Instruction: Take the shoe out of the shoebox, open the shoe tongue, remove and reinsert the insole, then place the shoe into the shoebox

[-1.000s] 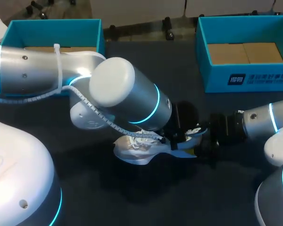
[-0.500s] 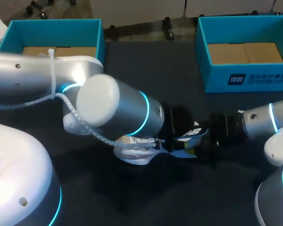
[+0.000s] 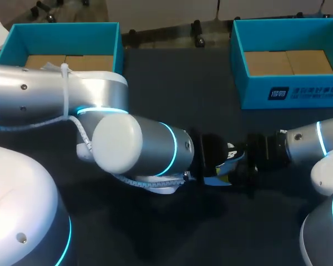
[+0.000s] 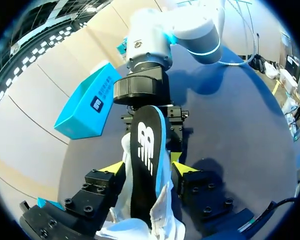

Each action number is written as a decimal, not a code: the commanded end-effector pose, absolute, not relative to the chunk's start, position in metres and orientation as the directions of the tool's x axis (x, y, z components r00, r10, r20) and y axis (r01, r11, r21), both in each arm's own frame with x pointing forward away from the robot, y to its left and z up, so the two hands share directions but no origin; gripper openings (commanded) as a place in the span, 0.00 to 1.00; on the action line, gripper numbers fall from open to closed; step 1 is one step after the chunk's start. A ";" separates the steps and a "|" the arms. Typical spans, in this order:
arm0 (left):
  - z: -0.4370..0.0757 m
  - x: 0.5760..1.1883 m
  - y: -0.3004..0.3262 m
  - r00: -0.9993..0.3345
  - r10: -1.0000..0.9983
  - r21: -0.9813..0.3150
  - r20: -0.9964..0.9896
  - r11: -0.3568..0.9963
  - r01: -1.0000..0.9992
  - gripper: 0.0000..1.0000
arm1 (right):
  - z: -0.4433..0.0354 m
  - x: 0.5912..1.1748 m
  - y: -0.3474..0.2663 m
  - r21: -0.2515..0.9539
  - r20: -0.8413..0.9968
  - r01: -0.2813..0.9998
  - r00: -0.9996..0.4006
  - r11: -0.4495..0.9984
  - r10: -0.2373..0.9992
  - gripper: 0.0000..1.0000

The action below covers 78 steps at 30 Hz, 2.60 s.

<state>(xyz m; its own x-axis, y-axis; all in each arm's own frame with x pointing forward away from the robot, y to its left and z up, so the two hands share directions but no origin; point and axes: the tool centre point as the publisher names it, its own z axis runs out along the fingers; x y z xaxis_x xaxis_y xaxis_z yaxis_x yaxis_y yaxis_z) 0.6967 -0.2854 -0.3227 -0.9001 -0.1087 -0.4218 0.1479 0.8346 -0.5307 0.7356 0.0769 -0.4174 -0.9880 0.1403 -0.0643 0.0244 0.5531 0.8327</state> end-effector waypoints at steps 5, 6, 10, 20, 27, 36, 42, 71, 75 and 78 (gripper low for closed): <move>-0.332 0.701 -0.295 -0.896 -0.116 -0.525 -0.429 0.839 0.142 0.46 | -0.419 0.735 0.078 0.831 -0.065 0.024 -0.988 0.555 0.141 0.00; -0.333 0.702 -0.295 -0.896 -0.118 -0.525 -0.429 0.839 0.141 0.47 | -0.419 0.735 0.078 0.831 -0.065 0.024 -0.988 0.555 0.141 0.00; -0.334 0.703 -0.296 -0.895 -0.124 -0.525 -0.429 0.840 0.135 0.42 | -0.419 0.735 0.078 0.831 -0.065 0.024 -0.988 0.555 0.141 0.00; -0.337 0.705 -0.298 -0.898 -0.130 -0.526 -0.420 0.842 0.124 0.00 | -0.419 0.735 0.078 0.831 -0.065 0.024 -0.988 0.555 0.141 0.00; -0.325 0.701 -0.294 -0.916 -0.138 -0.545 -0.377 0.832 0.099 0.00 | -0.419 0.735 0.078 0.831 -0.065 0.024 -0.988 0.555 0.141 0.00; -0.283 0.696 -0.302 -0.950 -0.170 -0.585 -0.261 0.811 0.016 0.00 | -0.419 0.735 0.078 0.831 -0.065 0.024 -0.988 0.555 0.141 0.00; -0.261 0.697 -0.313 -0.962 -0.192 -0.631 -0.195 0.775 -0.027 0.00 | -0.419 0.735 0.078 0.831 -0.065 0.024 -0.988 0.555 0.141 0.00; -0.155 0.689 -0.343 -0.972 -0.214 -0.695 0.098 0.684 -0.221 0.00 | -0.419 0.735 0.078 0.831 -0.065 0.024 -0.988 0.555 0.141 0.00; -0.137 0.687 -0.348 -0.960 -0.227 -0.718 0.162 0.640 -0.272 0.00 | -0.419 0.735 0.078 0.831 -0.065 0.024 -0.988 0.555 0.141 0.00; -0.125 0.683 -0.351 -0.955 -0.211 -0.732 0.206 0.615 -0.294 0.00 | -0.419 0.735 0.078 0.831 -0.065 0.024 -0.988 0.555 0.141 0.00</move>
<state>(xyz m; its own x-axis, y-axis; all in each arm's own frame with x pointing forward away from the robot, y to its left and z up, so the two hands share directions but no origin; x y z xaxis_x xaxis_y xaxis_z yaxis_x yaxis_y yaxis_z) 0.6842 -0.3564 -0.1280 -0.9541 -0.2319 0.1897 -0.2952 0.6196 -0.7273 0.7355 0.0769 -0.4174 -0.9880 0.1402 -0.0644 0.0242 0.5532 0.8327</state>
